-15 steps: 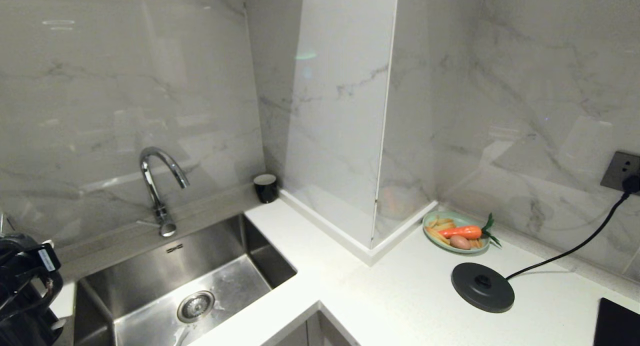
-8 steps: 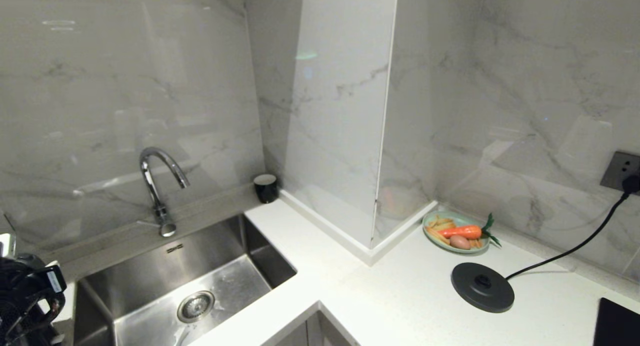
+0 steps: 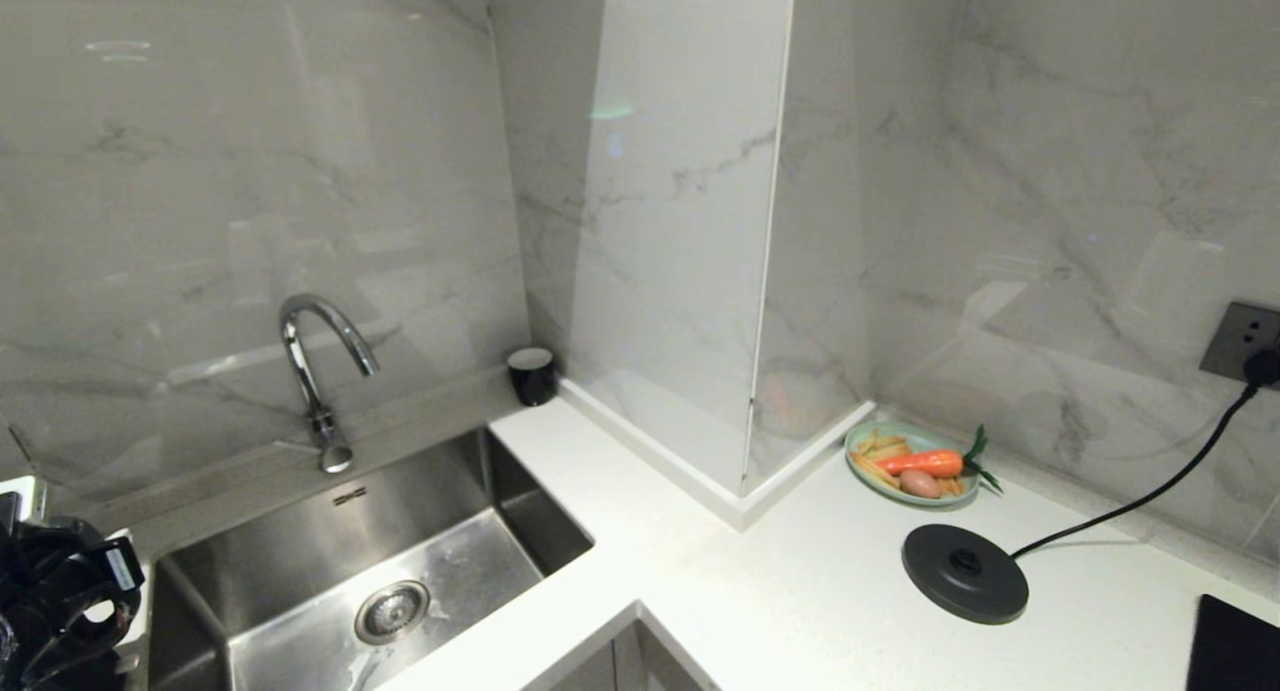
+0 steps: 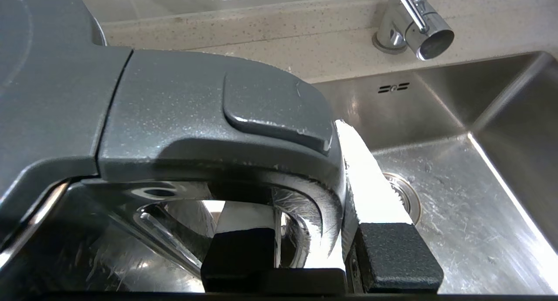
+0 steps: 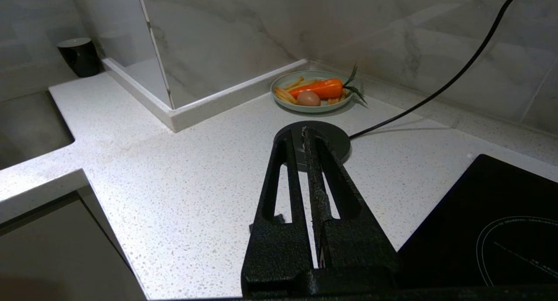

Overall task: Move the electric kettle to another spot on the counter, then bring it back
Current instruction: Place it by the sink

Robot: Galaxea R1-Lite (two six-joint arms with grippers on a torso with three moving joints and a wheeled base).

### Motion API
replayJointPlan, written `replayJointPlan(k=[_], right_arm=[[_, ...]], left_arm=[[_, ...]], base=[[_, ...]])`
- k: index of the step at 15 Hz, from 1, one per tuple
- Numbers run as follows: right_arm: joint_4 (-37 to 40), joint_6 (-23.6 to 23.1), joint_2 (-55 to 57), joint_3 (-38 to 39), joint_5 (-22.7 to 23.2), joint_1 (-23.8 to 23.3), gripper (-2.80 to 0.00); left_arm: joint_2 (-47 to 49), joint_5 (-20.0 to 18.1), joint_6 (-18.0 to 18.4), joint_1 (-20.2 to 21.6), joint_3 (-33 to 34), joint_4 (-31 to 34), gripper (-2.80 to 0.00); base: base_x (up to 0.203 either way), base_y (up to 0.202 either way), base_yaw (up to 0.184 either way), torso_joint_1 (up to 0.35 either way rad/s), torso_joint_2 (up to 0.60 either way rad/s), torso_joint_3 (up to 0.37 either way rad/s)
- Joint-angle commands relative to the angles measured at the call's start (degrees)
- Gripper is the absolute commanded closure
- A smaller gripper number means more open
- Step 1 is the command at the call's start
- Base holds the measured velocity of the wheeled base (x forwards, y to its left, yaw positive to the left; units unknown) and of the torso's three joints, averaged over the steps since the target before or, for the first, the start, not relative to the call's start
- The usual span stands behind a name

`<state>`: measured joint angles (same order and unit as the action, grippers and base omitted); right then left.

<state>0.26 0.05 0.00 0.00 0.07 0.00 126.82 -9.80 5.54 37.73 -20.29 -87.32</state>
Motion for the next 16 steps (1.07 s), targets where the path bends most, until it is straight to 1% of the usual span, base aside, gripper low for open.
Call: replayJointPlan(k=[1, 4, 5, 7, 11, 16], right_arm=[[0.00, 0.04, 0.00, 0.00, 0.01, 0.08, 0.00], [0.00, 0.04, 0.00, 0.00, 0.01, 0.00, 0.00], [0.00, 0.04, 0.00, 0.00, 0.01, 0.00, 0.00], [0.00, 0.04, 0.00, 0.00, 0.01, 0.06, 0.00], [0.00, 0.04, 0.00, 0.00, 0.01, 0.06, 0.00], [0.00, 0.00, 0.00, 0.00, 0.01, 0.08, 0.00]], left_arm=[[0.27, -0.04, -0.01, -0.02, -0.87, -0.34, 0.00], [-0.27, 0.02, -0.09, -0.29, -1.06, -0.34, 0.00], [-0.53, 0.05, -0.09, -0.44, -0.98, -0.34, -2.80], [-0.94, 0.05, 0.20, -0.73, 0.19, -0.34, -2.80], [-2.28, -0.18, 0.19, -1.76, 4.80, -0.34, -2.80], [-5.69, -0.22, 0.10, -1.80, 12.58, -0.34, -2.80]], base=[[0.000, 0.000, 0.000, 0.000, 0.00, 0.000], [0.000, 0.000, 0.000, 0.000, 0.00, 0.000], [0.000, 0.000, 0.000, 0.000, 0.00, 0.000], [0.000, 0.000, 0.000, 0.000, 0.00, 0.000], [0.000, 0.000, 0.000, 0.000, 0.00, 0.000], [0.000, 0.000, 0.000, 0.000, 0.00, 0.000]])
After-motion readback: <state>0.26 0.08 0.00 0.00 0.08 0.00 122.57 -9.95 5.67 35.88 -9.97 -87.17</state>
